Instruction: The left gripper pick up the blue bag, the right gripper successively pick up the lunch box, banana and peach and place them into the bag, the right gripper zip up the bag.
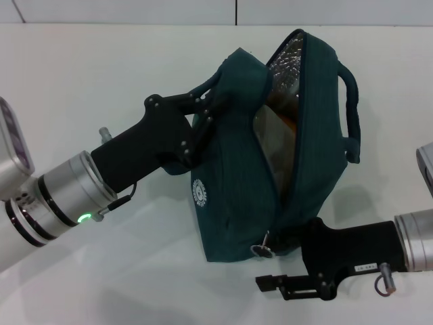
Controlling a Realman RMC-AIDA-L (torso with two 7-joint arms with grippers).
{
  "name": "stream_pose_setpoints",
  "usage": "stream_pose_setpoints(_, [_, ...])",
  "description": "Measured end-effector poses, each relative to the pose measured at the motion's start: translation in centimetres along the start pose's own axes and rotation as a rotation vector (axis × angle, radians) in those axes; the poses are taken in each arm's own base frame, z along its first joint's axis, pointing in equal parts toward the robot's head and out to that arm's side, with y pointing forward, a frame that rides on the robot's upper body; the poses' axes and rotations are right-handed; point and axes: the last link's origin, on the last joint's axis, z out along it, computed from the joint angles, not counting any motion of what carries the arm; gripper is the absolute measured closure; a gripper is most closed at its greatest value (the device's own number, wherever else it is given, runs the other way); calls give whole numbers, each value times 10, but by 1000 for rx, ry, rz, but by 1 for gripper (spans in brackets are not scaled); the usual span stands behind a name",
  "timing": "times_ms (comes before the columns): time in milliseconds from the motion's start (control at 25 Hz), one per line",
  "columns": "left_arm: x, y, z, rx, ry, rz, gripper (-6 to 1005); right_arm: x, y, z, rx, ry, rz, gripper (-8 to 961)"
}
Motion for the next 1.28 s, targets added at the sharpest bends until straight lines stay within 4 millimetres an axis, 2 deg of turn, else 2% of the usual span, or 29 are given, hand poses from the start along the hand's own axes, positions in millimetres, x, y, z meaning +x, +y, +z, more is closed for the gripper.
stream_pose_setpoints(680, [0,-2,1,13,-2,2,958,-2,-3,3,13,1,-14,586])
stream_pose_setpoints(1160, [2,-2,0,11,11,-72,957,-2,-5,-1,31,-7,-65,899])
stream_pose_setpoints(1280, [3,-2,-2,9,18,-92,903,-3,-5,-2,30,-9,-74,942])
